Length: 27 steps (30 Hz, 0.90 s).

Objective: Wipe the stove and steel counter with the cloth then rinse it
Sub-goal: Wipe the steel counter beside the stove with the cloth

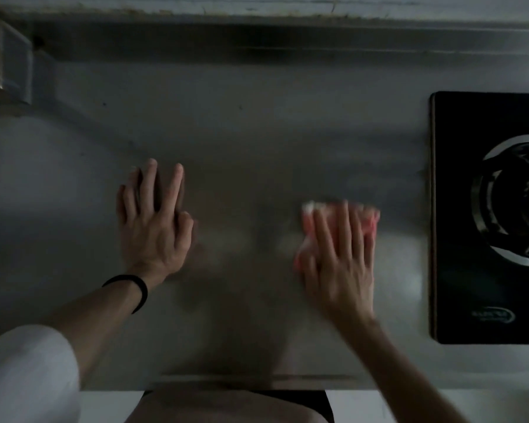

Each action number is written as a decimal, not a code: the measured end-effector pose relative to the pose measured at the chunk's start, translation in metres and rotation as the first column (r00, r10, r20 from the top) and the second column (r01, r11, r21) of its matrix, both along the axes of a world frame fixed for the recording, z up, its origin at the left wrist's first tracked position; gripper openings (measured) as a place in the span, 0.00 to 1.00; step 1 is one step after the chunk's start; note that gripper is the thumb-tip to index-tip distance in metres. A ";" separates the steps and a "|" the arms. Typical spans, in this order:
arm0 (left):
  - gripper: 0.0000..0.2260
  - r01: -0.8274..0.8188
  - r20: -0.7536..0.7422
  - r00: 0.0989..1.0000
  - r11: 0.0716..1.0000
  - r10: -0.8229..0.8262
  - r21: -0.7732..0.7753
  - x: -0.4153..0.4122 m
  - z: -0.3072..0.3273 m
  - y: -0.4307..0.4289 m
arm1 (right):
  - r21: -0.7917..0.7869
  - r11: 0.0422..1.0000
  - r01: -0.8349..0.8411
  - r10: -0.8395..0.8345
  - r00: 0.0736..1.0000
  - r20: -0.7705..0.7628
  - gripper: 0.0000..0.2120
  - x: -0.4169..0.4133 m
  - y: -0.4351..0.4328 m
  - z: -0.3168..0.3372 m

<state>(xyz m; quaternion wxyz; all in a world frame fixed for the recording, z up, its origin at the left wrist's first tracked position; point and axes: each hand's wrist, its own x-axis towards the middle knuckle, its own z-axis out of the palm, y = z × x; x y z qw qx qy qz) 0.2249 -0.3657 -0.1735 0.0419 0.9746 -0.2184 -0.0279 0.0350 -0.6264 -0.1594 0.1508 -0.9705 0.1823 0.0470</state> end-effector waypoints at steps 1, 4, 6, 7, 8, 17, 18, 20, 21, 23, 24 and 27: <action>0.34 -0.003 0.005 1.000 1.000 0.003 -0.004 0.000 0.000 0.000 | -0.022 1.000 -0.008 0.008 1.000 -0.002 0.33 0.034 -0.018 -0.002; 0.33 -0.007 0.008 1.000 1.000 0.007 0.008 0.001 -0.002 0.001 | -0.008 0.999 0.032 -0.032 0.999 0.001 0.32 0.127 -0.071 -0.006; 0.34 0.000 0.013 1.000 1.000 0.000 0.018 0.002 -0.002 0.001 | 0.029 0.997 0.068 -0.068 0.998 0.001 0.31 0.174 -0.099 -0.009; 0.34 0.002 0.015 1.000 1.000 -0.002 0.022 0.002 -0.001 0.001 | 0.038 0.996 0.075 -0.075 0.997 -0.010 0.31 0.190 -0.107 -0.010; 0.35 0.001 0.012 1.000 1.000 -0.002 0.025 0.003 -0.001 0.001 | 0.043 0.996 0.079 -0.078 0.997 -0.024 0.31 0.200 -0.112 -0.012; 0.33 -0.017 -0.009 1.000 1.000 0.017 -0.021 0.001 0.002 0.000 | -0.021 0.993 0.118 -0.116 0.991 0.063 0.31 0.076 -0.029 -0.003; 0.33 -0.014 -0.013 1.000 1.000 0.014 -0.018 0.001 0.003 0.000 | -0.007 0.993 0.121 -0.121 0.991 0.057 0.32 0.038 -0.005 -0.001; 0.33 -0.014 -0.026 1.000 1.000 0.014 -0.005 0.001 0.005 -0.002 | 0.046 0.989 0.137 -0.138 0.990 0.019 0.32 -0.041 0.049 0.003; 0.33 -0.017 -0.029 0.999 1.000 0.017 -0.002 0.001 0.005 -0.002 | 0.070 0.987 0.143 -0.143 0.990 -0.005 0.31 -0.076 0.073 0.006; 0.33 -0.019 -0.025 1.000 1.000 0.019 -0.002 0.001 0.006 -0.002 | 0.098 0.983 0.153 -0.148 0.987 -0.058 0.32 -0.118 0.107 0.011; 0.33 -0.018 -0.022 1.000 1.000 0.018 -0.004 0.000 0.006 -0.003 | 0.106 0.980 0.171 -0.162 0.983 -0.091 0.33 -0.125 0.117 0.012; 0.33 -0.006 -0.038 0.999 1.000 0.005 -0.021 -0.003 0.008 -0.004 | 0.129 0.970 0.205 -0.191 0.975 -0.115 0.33 -0.114 0.121 0.015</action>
